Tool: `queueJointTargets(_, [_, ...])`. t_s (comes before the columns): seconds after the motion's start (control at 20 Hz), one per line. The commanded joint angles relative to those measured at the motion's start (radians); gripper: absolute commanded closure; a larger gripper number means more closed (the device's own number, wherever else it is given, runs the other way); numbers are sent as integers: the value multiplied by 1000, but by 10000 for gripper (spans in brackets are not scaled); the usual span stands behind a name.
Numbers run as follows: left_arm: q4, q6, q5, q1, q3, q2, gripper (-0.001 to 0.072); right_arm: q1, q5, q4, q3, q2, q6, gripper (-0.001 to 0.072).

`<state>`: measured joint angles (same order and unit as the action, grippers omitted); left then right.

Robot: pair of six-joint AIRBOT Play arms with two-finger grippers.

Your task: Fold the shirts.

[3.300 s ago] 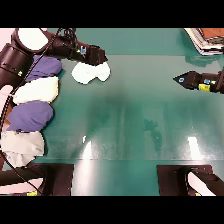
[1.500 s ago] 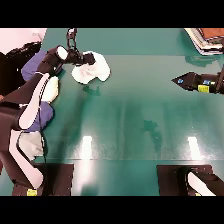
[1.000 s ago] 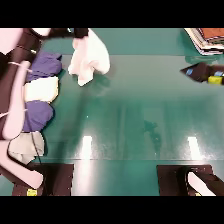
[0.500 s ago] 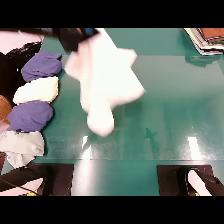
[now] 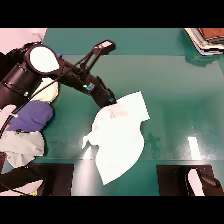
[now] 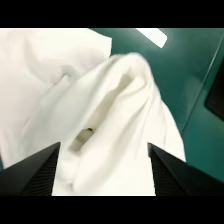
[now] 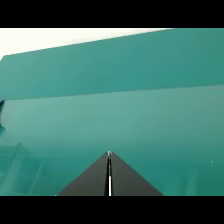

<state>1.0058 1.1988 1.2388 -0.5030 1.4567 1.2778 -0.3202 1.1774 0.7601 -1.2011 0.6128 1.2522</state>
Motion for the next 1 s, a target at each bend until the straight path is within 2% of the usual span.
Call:
queueJointTargets(0.0, [88, 112, 51, 131, -32, -24, 71, -8, 9, -10, 38, -3, 0, 700])
queueJointTargets(0.15, [84, 137, 168, 274, -119, -41, 71, 21, 23, -8, -10, 64, 0, 700])
queueJointTargets(0.25, [49, 137, 134, 292, -261, -53, 70, 73, 24, -8, -47, 124, 0, 700])
queueJointTargets(0.35, [-52, 118, 51, 284, -421, -54, 70, 139, 29, -7, -80, 185, 0, 700])
queueJointTargets(0.5, [-230, 16, -97, 268, -607, -54, 69, 228, 29, 2, -110, 266, 0, 700])
queueJointTargets(0.7, [-278, -72, -278, 207, -681, -49, 69, 264, 31, 1, -112, 317, 0, 700])
queueJointTargets(0.85, [-280, -77, -420, 114, -681, -20, 70, 264, 31, 1, -112, 319, 0, 700])
queueJointTargets(0.95, [-280, -27, -485, 95, -679, -2, 81, 264, 43, 2, -112, 319, 0, 700])
